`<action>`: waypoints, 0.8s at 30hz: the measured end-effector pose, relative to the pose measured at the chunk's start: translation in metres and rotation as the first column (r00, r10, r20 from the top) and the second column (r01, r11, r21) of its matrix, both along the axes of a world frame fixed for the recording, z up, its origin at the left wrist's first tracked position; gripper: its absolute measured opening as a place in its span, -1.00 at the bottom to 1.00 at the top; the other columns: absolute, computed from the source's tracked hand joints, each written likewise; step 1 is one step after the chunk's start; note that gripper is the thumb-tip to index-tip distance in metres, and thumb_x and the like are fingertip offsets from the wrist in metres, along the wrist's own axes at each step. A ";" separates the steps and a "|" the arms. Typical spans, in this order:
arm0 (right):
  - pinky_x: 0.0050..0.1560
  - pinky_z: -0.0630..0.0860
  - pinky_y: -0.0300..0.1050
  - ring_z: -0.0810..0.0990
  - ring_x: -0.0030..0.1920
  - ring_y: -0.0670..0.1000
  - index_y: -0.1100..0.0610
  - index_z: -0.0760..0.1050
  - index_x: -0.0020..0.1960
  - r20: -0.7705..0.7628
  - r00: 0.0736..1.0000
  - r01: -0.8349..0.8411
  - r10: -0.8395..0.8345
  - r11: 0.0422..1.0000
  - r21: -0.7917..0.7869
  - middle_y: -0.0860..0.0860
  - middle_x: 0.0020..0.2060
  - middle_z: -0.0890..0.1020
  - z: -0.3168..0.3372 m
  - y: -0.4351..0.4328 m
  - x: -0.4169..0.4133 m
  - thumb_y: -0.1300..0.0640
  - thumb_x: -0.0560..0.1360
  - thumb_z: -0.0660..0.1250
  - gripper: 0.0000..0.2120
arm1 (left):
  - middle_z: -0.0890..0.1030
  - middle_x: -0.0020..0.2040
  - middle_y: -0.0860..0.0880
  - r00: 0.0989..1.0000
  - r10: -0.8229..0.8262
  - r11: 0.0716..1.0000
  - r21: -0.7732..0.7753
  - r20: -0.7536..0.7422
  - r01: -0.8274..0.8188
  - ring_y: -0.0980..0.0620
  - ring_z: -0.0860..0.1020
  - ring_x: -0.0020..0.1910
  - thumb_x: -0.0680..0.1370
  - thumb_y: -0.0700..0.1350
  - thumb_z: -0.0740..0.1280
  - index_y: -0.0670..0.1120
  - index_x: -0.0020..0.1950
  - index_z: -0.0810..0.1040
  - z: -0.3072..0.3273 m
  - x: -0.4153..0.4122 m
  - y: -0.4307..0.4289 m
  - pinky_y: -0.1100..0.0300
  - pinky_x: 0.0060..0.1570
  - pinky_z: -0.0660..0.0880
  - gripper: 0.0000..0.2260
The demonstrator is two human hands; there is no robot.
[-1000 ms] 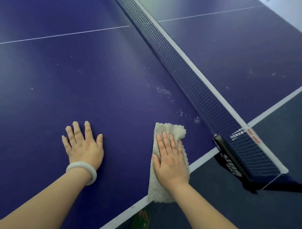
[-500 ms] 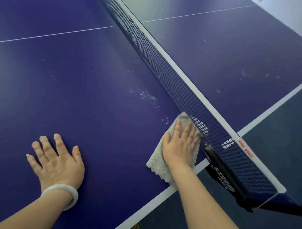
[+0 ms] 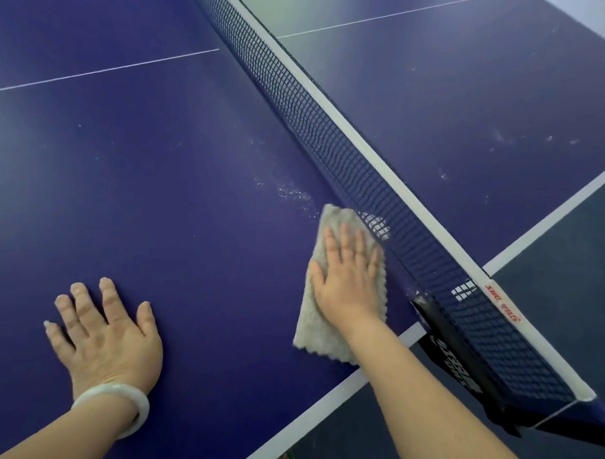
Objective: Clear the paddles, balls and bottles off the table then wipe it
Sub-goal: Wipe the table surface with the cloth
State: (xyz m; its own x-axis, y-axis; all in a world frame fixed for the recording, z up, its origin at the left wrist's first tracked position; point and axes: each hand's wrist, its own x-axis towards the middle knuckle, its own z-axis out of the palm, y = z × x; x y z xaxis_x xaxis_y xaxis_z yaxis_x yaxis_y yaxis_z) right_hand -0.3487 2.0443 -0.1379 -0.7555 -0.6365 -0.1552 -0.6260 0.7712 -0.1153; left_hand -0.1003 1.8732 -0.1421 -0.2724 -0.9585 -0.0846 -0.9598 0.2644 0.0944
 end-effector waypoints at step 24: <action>0.58 -0.19 0.12 -0.34 0.56 -0.02 -0.06 -0.31 0.60 -0.044 0.995 -0.085 0.088 0.995 0.060 -0.06 0.58 -0.29 0.001 0.058 -0.014 -0.26 0.61 -0.24 -0.36 | -0.10 0.61 -0.16 1.000 0.009 1.000 0.028 0.008 -0.009 -0.12 -0.19 0.58 0.61 0.18 -0.16 -0.08 0.61 -0.07 0.005 -0.001 0.001 -0.09 0.53 -0.27 -0.38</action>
State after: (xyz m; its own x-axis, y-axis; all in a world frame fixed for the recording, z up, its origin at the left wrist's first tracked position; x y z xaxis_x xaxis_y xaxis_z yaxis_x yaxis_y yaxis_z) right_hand -0.3629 2.1023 -0.1370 -0.7051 -0.6908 -0.1599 -0.6944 0.7184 -0.0416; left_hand -0.1013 1.8742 -0.1376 -0.2630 -0.9580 -0.1138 -0.9628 0.2532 0.0939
